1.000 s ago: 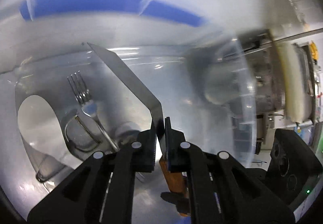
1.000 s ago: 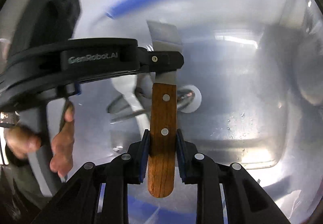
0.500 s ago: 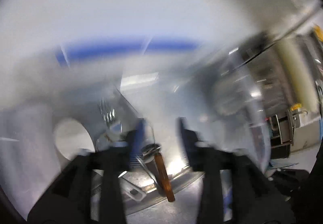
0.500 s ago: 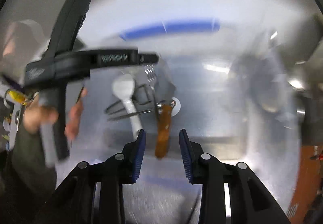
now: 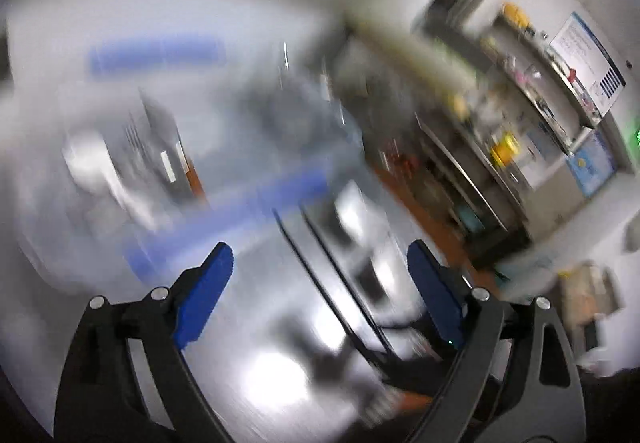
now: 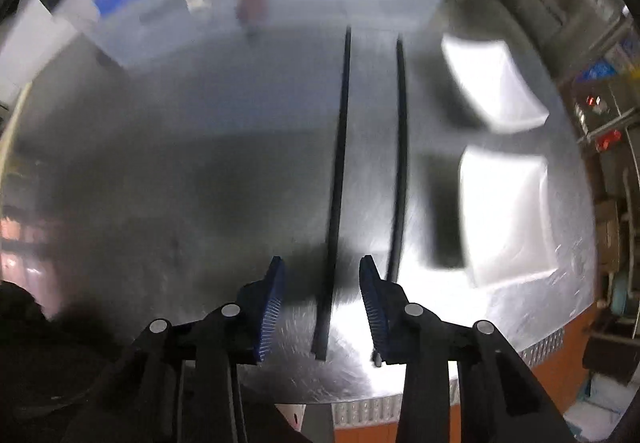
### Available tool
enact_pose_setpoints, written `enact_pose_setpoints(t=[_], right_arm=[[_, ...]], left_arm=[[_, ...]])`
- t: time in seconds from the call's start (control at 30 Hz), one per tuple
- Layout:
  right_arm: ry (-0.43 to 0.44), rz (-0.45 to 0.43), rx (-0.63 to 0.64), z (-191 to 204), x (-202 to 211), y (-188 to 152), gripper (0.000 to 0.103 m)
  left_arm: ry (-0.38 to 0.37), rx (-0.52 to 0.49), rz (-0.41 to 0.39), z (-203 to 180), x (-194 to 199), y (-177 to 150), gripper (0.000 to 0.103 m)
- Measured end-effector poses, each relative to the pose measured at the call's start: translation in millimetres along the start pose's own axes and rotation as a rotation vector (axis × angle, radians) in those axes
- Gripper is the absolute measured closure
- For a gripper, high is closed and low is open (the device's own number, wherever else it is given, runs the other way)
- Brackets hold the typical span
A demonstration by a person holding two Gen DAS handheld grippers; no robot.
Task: Organize utensils
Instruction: 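Close the right gripper on one black chopstick on the counter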
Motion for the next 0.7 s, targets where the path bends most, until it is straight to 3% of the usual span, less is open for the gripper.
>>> enact_pose_setpoints(t=[0.03, 0.17, 0.23, 0.33, 0.4, 0.7], right_arm=[[0.011, 0.017, -0.013, 0, -9, -4, 0.063], [0.01, 0.017, -0.016, 2, -18, -4, 0.065], [0.004, 0.014, -0.012, 4, -16, -8, 0.076], [0.021, 0.024, -0.008, 9, -10, -10, 0.091], [0.05, 0.032, -0.035, 6, -12, -9, 0.095], [0.46, 0.046, -0.142, 3, 21, -24, 0.096]], left_arm=[[-0.035, 0.047, 0.072, 3, -20, -14, 0.018], [-0.116, 0.165, 0.206, 14, -55, -39, 0.018], [-0.154, 0.208, 0.249, 13, -70, -45, 0.018], [-0.146, 0.22, 0.27, 15, -82, -50, 0.018], [-0.155, 0.238, 0.295, 16, -93, -54, 0.018], [-0.234, 0.31, 0.447, 10, -135, -68, 0.018]])
Point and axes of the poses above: each gripper's, at about its wrist camera, not at the fingertips, and x roughly against the way its jaws point, z to its left, y to its top, the point moved 5 cm from there along -x, roughly the way its jaws point, and after that the axes turned 10 degrees about z, right-handed, at the moved point
